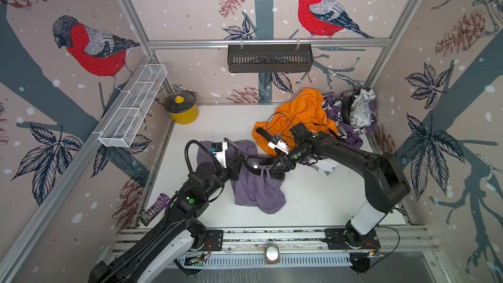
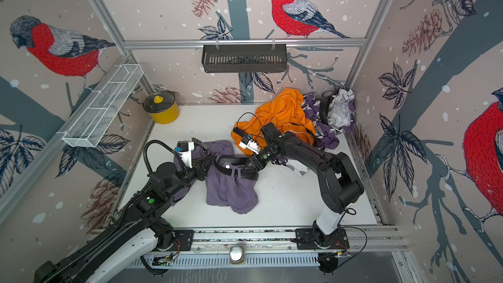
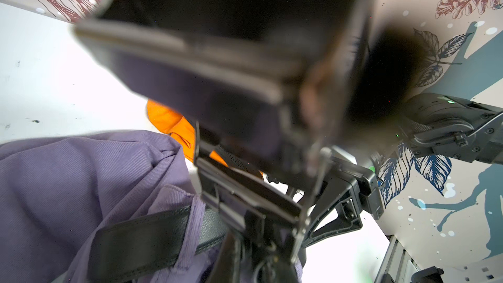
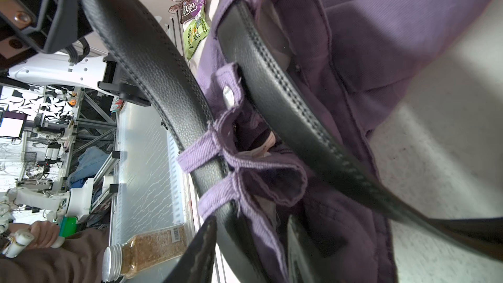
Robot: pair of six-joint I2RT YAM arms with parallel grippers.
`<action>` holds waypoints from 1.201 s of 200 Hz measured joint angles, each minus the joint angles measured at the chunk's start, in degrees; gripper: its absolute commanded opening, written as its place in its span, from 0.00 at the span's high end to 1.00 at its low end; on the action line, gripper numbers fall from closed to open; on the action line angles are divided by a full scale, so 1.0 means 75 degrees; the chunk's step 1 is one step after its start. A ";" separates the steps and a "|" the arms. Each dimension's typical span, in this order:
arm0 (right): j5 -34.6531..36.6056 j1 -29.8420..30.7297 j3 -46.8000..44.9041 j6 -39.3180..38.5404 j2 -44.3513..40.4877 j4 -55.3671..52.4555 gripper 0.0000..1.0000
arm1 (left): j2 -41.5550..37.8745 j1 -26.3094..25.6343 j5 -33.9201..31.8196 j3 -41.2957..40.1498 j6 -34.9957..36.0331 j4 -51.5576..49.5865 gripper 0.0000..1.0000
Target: Remove the belt from the trousers
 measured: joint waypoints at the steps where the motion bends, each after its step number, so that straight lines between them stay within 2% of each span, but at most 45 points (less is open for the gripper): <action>1: 0.0000 0.0000 0.0000 -0.0003 -0.0003 0.0000 0.64 | 0.0000 0.0000 0.0000 0.0000 0.0000 0.0000 1.00; 77: -0.0032 0.0003 -0.0006 -0.0003 -0.0137 -0.0047 0.96 | -0.0114 0.0035 -0.0108 -0.0017 0.0015 -0.0055 1.00; 108: -0.0032 0.0003 -0.0006 -0.0006 -0.0184 -0.0070 1.00 | -0.0108 0.0035 -0.0125 -0.0023 0.0015 -0.0058 1.00; 160: 0.0096 -0.0230 0.0291 0.0026 -0.0740 -0.0102 1.00 | 0.0009 0.0291 -0.0286 0.0306 0.0163 -0.0047 1.00; 199: 0.0632 -0.0799 0.1212 0.0023 -0.1434 -0.0478 1.00 | 0.1142 0.1323 0.0289 0.1478 0.0600 0.0481 1.00; 240: 0.1486 -0.1711 0.2547 0.0198 -0.2291 -0.0810 1.00 | 0.3485 0.1722 0.1256 0.4290 0.1536 0.1460 1.00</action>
